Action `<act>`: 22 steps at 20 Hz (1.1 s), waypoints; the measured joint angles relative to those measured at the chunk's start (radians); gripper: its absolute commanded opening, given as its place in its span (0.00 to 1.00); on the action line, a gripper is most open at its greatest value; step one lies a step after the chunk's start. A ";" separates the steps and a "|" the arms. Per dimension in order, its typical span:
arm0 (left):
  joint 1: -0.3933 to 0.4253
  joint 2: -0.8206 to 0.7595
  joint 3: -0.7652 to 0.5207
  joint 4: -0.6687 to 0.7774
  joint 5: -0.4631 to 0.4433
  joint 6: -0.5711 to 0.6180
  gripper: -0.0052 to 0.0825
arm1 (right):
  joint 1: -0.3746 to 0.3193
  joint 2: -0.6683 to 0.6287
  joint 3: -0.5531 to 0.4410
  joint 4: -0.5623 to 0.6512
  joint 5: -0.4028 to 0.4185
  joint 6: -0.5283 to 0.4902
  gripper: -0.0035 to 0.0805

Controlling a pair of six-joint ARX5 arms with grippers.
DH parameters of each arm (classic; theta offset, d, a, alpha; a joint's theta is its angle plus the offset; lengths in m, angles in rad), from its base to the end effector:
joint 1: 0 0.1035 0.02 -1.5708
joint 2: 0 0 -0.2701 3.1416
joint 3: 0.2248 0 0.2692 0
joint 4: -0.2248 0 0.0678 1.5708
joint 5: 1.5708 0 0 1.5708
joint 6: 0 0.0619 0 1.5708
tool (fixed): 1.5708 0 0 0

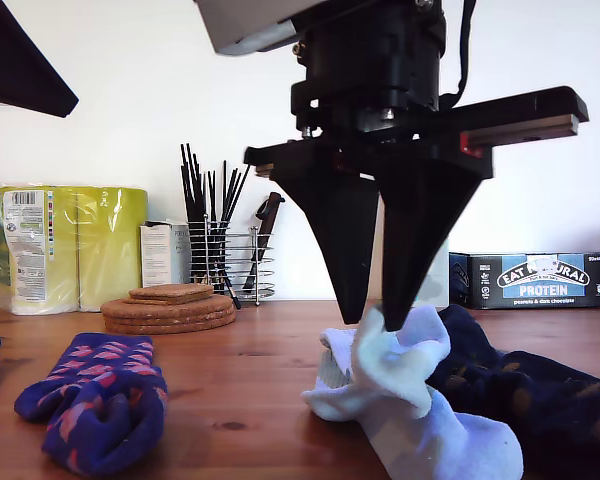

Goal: Pair up the socks based on colour and pattern, by placing each sock on top of its pair

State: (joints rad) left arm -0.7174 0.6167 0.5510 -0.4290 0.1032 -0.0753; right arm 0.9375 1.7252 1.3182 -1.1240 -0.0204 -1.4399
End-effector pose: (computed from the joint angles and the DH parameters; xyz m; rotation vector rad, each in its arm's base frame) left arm 0.1309 -0.1227 0.2409 0.0841 0.5143 -0.7840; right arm 0.1951 0.2679 0.1920 -1.7506 0.6654 1.7693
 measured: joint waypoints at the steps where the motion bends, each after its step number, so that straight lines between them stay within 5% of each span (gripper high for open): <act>1: 0.000 0.000 0.000 0.001 0.000 0.000 0.04 | 0.000 0.000 0.000 0.000 0.006 0.031 0.40; 10: 0.000 0.000 0.000 0.003 0.000 0.000 0.04 | 0.014 -0.108 0.000 -0.047 -0.014 0.312 0.37; 17: 0.000 0.000 0.000 0.003 0.000 0.000 0.04 | 0.010 -0.179 0.000 -0.067 -0.187 0.706 0.03; 20: 0.000 0.000 0.000 0.021 -0.012 0.000 0.04 | -0.007 -0.178 0.000 0.105 -0.217 0.934 0.03; 22: 0.000 0.010 0.000 0.033 -0.039 0.003 0.04 | -0.026 -0.178 -0.002 0.301 -0.131 1.080 0.03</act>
State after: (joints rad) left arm -0.7174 0.6262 0.5510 -0.3962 0.0647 -0.0719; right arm 0.9119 1.5471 1.3159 -0.8234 -0.1513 -0.3603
